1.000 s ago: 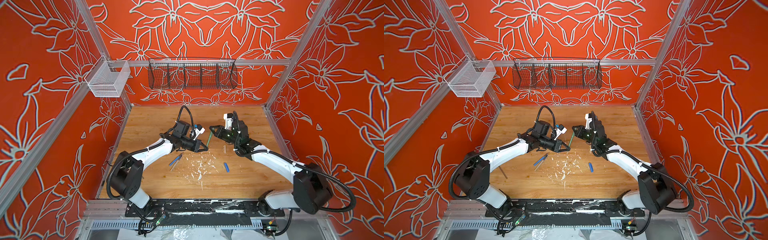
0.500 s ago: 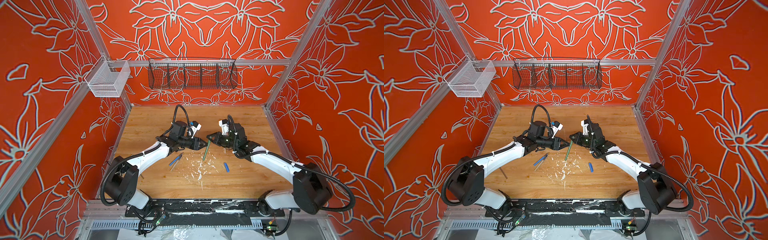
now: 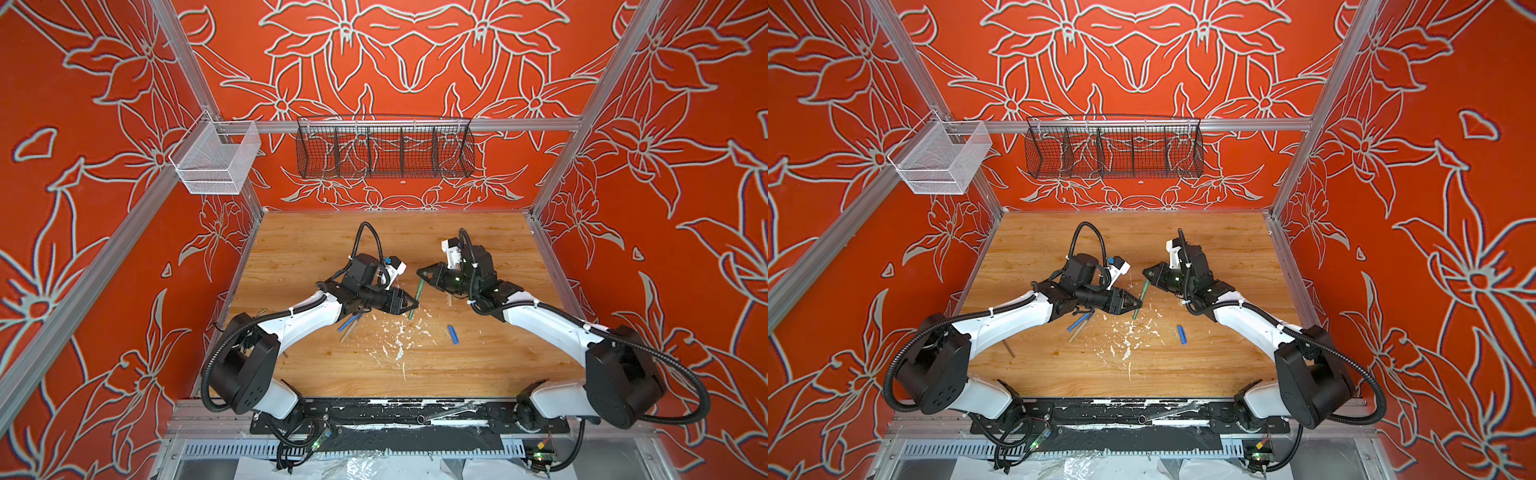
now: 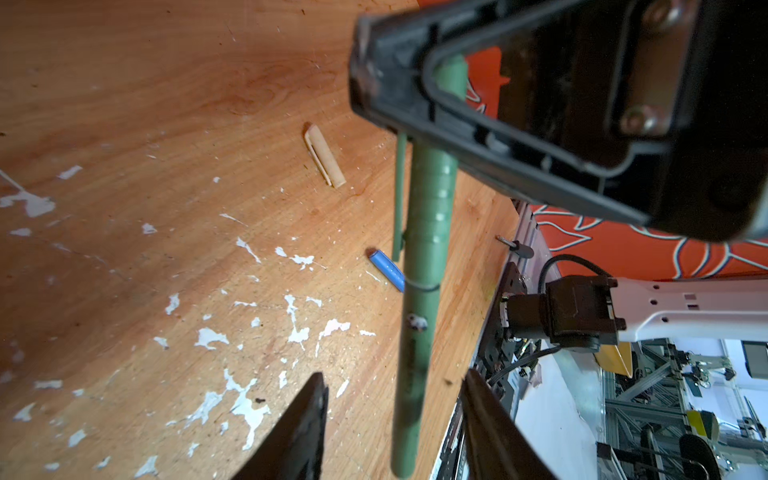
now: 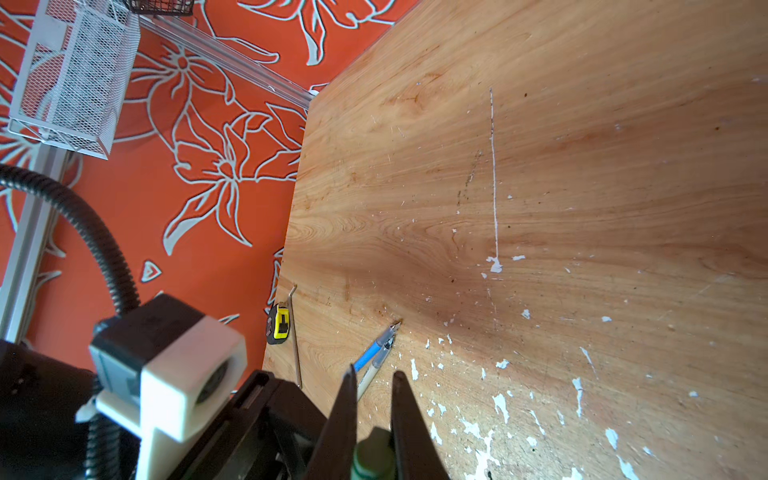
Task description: Insert the pens into the pen caps
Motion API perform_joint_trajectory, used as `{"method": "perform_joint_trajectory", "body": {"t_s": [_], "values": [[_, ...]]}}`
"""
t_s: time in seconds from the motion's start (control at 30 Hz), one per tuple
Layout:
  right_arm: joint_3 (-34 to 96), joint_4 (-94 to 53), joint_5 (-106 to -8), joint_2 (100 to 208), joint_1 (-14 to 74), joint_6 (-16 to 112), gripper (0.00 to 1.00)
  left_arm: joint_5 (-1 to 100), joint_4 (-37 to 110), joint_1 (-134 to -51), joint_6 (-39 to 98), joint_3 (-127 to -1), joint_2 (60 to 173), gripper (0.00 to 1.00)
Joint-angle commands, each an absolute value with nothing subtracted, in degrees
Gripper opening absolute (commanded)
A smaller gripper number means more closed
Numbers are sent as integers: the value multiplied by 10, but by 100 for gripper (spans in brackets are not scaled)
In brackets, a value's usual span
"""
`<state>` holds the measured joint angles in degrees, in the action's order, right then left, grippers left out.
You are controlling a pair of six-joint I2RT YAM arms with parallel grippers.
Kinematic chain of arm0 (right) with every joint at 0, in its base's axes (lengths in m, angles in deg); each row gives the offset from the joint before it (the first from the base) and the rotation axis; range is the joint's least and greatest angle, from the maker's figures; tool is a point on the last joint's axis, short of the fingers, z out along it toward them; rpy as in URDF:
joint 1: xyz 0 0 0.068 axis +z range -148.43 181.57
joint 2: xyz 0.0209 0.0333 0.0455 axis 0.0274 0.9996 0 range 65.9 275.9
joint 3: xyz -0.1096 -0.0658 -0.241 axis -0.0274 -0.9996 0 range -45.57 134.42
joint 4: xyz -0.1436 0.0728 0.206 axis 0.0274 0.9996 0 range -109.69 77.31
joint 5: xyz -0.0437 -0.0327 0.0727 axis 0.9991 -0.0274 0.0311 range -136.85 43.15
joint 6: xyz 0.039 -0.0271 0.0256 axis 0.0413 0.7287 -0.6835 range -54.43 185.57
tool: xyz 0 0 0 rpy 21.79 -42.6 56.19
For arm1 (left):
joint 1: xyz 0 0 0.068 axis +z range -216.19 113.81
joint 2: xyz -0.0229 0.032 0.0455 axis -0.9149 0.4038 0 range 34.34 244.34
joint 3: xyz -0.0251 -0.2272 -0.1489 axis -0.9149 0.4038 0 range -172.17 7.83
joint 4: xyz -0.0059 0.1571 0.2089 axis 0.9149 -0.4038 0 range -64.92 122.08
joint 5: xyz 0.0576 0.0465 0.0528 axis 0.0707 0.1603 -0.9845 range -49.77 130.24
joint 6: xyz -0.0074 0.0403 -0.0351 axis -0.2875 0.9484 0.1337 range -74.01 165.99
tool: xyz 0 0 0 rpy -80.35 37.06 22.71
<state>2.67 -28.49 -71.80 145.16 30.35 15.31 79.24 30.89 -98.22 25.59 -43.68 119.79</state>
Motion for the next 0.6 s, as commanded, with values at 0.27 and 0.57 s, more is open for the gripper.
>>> {"method": "perform_joint_trajectory", "body": {"t_s": [0.27,0.57], "values": [[33,-288,-718,1436,295,147,0,811,305,-1004,265,-431,1203,44],[36,-288,-700,1427,289,149,0,809,298,-1014,265,-426,1213,32]]}}
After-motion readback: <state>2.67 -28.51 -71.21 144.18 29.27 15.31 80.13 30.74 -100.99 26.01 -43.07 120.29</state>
